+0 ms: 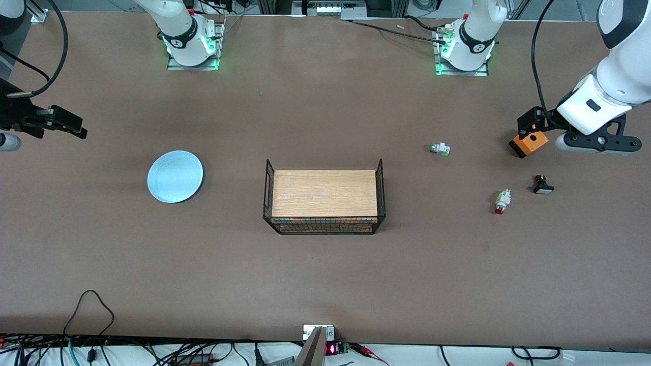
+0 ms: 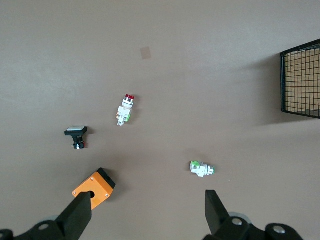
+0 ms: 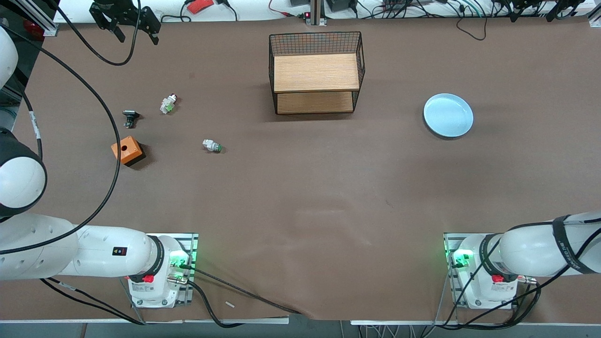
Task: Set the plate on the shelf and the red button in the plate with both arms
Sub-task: 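Move the right gripper down toward the light blue plate's rim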
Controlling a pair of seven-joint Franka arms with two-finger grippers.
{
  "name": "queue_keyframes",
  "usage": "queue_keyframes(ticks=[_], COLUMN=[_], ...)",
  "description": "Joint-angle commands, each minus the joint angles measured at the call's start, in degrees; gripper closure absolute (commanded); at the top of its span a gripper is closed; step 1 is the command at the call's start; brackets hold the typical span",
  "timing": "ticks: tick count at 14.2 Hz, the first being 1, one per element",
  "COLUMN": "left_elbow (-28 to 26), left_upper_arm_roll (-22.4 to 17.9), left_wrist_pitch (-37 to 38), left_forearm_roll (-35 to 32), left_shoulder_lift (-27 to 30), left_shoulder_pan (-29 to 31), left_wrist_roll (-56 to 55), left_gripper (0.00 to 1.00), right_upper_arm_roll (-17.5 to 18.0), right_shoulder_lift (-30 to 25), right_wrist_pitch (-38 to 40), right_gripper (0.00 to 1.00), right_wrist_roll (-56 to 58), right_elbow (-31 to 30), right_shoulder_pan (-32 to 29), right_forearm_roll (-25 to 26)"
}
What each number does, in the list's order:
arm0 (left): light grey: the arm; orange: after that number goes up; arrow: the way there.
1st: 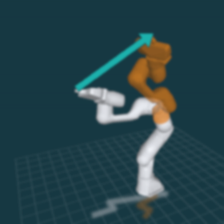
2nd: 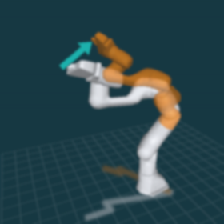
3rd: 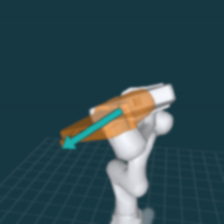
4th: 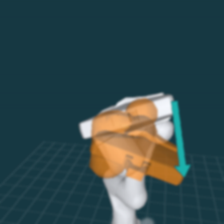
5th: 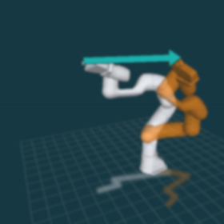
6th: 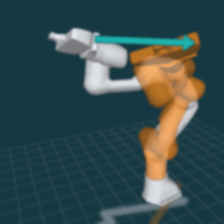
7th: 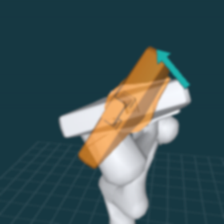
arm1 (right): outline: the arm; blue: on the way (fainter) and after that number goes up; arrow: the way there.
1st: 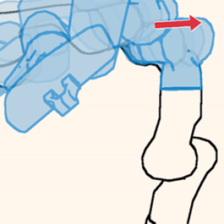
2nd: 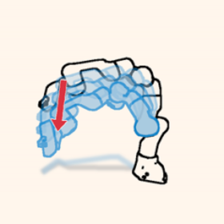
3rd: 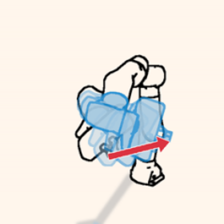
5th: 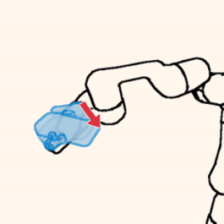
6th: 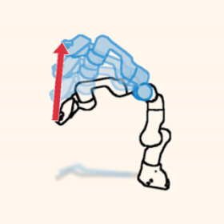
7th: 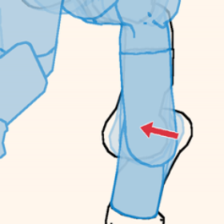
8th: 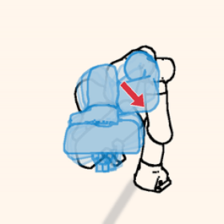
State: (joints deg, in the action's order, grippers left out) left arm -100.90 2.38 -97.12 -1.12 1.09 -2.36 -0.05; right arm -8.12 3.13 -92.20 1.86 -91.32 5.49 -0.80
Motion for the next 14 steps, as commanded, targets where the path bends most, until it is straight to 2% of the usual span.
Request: queue_keyframes(ticks=[1,6,9,12,14], left_elbow=[1.76,1.76,1.76,1.76,1.67], left_upper_arm_roll=[-0.27,-0.27,-0.27,-0.27,-0.27], left_wrist_pitch=[1.32,1.32,1.32,1.32,1.32], left_forearm_roll=[1.3,1.3,1.3,1.3,1.3], left_shoulder_lift=[-0.74,-0.74,-0.74,-0.74,-0.74], left_shoulder_pan=[0.07,0.07,0.07,0.07,0.07], left_wrist_roll=[0.58,0.58,0.58,0.58,0.58], left_gripper=[0.0,0.0,0.0,0.0,0.0], right_upper_arm_roll=[0.12,0.12,0.12,0.12,0.03], right_shoulder_lift=[0.04,1.79,6.78,12.59,14.1], right_wrist_pitch=[1.58,1.76,1.86,-4.11,-8.59], right_gripper=[0.0,0.0,0.0,0.0,0.0], right_wrist_roll=[1.04,1.04,0.43,0.25,0.25], right_elbow=[0.96,1.49,1.14,0.18,-2.71], right_shoulder_pan=[-0.21,0.05,0.05,-0.3,-0.39], right_forearm_roll=[0.27,0.0,0.79,1.06,1.06])
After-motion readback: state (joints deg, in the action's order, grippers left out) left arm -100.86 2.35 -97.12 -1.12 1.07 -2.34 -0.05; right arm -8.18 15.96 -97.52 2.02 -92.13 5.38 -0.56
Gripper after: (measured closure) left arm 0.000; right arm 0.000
